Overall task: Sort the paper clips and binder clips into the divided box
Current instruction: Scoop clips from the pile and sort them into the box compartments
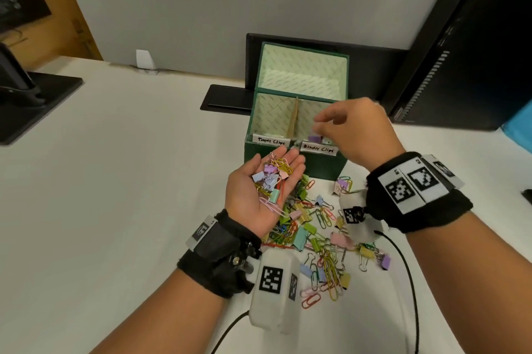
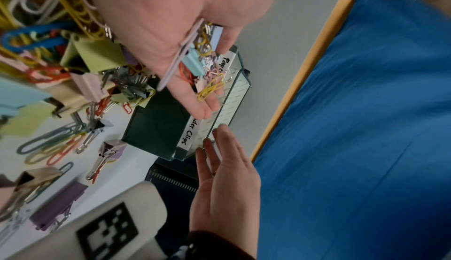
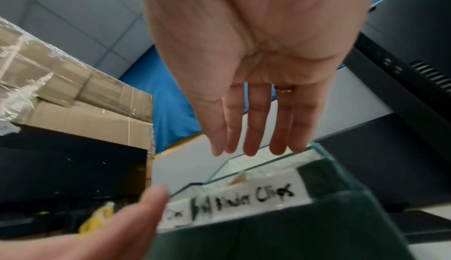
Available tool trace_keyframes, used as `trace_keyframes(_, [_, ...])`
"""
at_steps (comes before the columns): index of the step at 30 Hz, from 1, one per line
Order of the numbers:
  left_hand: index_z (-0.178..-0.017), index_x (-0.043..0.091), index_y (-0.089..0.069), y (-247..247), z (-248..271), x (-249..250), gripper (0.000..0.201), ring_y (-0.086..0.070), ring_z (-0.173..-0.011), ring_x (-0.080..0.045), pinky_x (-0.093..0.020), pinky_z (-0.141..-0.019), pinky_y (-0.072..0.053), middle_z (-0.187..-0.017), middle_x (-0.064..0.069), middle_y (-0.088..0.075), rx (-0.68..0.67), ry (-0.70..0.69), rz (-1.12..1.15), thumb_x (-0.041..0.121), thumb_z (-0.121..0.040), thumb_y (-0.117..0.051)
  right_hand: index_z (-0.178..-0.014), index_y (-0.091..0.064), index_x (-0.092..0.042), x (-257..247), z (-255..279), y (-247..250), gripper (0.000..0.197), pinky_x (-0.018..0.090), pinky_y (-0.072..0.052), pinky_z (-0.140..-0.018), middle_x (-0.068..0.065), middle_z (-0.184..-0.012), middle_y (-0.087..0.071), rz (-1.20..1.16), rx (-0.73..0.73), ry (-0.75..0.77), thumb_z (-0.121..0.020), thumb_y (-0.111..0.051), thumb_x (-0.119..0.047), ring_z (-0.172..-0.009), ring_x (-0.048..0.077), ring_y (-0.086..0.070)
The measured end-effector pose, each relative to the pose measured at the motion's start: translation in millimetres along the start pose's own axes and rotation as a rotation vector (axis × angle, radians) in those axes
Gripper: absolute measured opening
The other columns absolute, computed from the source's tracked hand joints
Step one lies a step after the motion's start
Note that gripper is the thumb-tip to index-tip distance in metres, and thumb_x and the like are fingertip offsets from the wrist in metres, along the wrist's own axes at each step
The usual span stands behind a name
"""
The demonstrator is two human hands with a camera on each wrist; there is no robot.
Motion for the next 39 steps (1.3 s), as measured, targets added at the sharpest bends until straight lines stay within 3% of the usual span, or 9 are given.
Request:
trace_keyframes(3, [-0.108,-0.009,-0.061,1.1,-1.8,-0.5,0.042,-0.059,-0.107,-0.041,-0.050,-0.099,-0.043,-0.110,-0.028,-0.066,0.000,0.000,-0.006,0.024,-0.101,-0.036,-0.092,-0.075,-0.028,-21.6,11.1,-4.2,0.008,0.011,-0.043,-0.067,-0.021,-0.075,-0.063,0.026,-0.050,0.111,-0.087,-0.069,-0.032,-0.072,-0.004,-0.059])
trace_keyframes(7, [-0.115,-0.006,-0.059,3.7,-1.9,-1.0,0.042,-0.063,-0.106,-0.035,-0.051,-0.099,-0.045,-0.115,-0.024,-0.064,-0.027,-0.025,-0.035,0.025,-0.100,-0.035,-0.089,-0.075,-0.029,-49.0,26.2,-23.9,0.010,0.012,-0.046,-0.066,-0.014,-0.079,-0.070,0.060,-0.220,0.214,-0.083,-0.071,-0.037,-0.073,-0.001,-0.060])
trace_keyframes(10, [-0.112,-0.002,-0.058,4.1,-0.8,-1.0,0.039,-0.069,-0.088,-0.026,-0.042,-0.090,-0.054,-0.099,-0.018,-0.069,-0.043,-0.042,-0.089,0.026,-0.101,-0.034,-0.095,-0.076,-0.031,-52.4,32.1,-41.1,0.016,0.034,-0.054,-0.078,-0.011,-0.086,-0.071,0.170,-0.305,0.239,-0.082,-0.071,-0.039,-0.081,0.008,-0.062])
trace_keyframes(14, [-0.104,0.001,-0.056,4.0,0.1,-3.0,0.034,-0.068,-0.065,-0.020,-0.036,-0.073,-0.059,-0.073,-0.013,-0.067,-0.028,-0.034,-0.083,0.025,-0.102,-0.033,-0.085,-0.077,-0.034,-49.1,34.9,-45.9,0.007,0.037,-0.055,-0.074,-0.012,-0.083,-0.072,0.190,-0.336,0.219,-0.081,-0.072,-0.038,-0.079,0.007,-0.063])
trace_keyframes(19, [-0.122,-0.002,-0.055,2.1,1.6,-2.3,0.038,-0.064,-0.102,-0.030,-0.050,-0.094,-0.049,-0.109,-0.022,-0.065,-0.028,-0.034,-0.110,0.024,-0.100,-0.038,-0.085,-0.078,-0.029,-43.3,37.0,-35.9,0.009,0.017,-0.050,-0.065,-0.015,-0.077,-0.071,-0.061,-0.311,0.100,-0.086,-0.069,-0.032,-0.074,0.000,-0.065])
trace_keyframes(24, [-0.120,-0.006,-0.058,-0.2,0.9,-2.2,0.044,-0.060,-0.112,-0.037,-0.047,-0.103,-0.044,-0.117,-0.026,-0.064,-0.041,-0.037,-0.106,0.024,-0.102,-0.032,-0.092,-0.078,-0.017,-39.5,34.5,-27.0,0.010,0.016,-0.054,-0.059,-0.006,-0.076,-0.075,-0.396,-0.241,-0.005,-0.089,-0.069,-0.022,-0.067,0.005,-0.070])
trace_keyframes(28, [-0.108,-0.010,-0.061,-0.9,-0.3,-2.8,0.044,-0.060,-0.107,-0.042,-0.051,-0.089,-0.049,-0.111,-0.029,-0.065,-0.034,-0.003,-0.064,0.024,-0.101,-0.034,-0.086,-0.078,-0.022,-23.1,18.1,1.2,0.004,0.015,-0.052,-0.066,-0.009,-0.077,-0.074,-0.472,0.029,-0.017,-0.084,-0.074,-0.022,-0.068,0.000,-0.064])
trace_keyframes(33, [-0.109,-0.010,-0.061,-2.2,0.9,-4.4,0.044,-0.061,-0.107,-0.041,-0.052,-0.088,-0.049,-0.113,-0.028,-0.065,-0.048,0.009,-0.059,0.024,-0.101,-0.035,-0.086,-0.076,-0.026,0.2,0.0,22.3,0.004,0.011,-0.050,-0.067,-0.016,-0.077,-0.070,-0.260,0.227,-0.040,-0.084,-0.073,-0.028,-0.070,-0.005,-0.064])
trace_keyframes(39, [-0.111,-0.009,-0.061,-2.3,1.3,-2.0,0.044,-0.060,-0.110,-0.041,-0.053,-0.090,-0.048,-0.114,-0.028,-0.065,-0.041,-0.006,-0.066,0.025,-0.101,-0.035,-0.102,-0.074,-0.026,4.1,6.1,-1.0,0.016,0.017,-0.047,-0.077,-0.012,-0.090,-0.070,0.029,-0.044,-0.005,-0.087,-0.070,-0.024,-0.081,0.001,-0.062])
Point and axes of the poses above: each hand's wrist, its own z-axis away from the middle knuckle, its own y-axis out of the back of the hand, x = y × z, the point moved 6 cm from there along -z, towards the middle knuckle
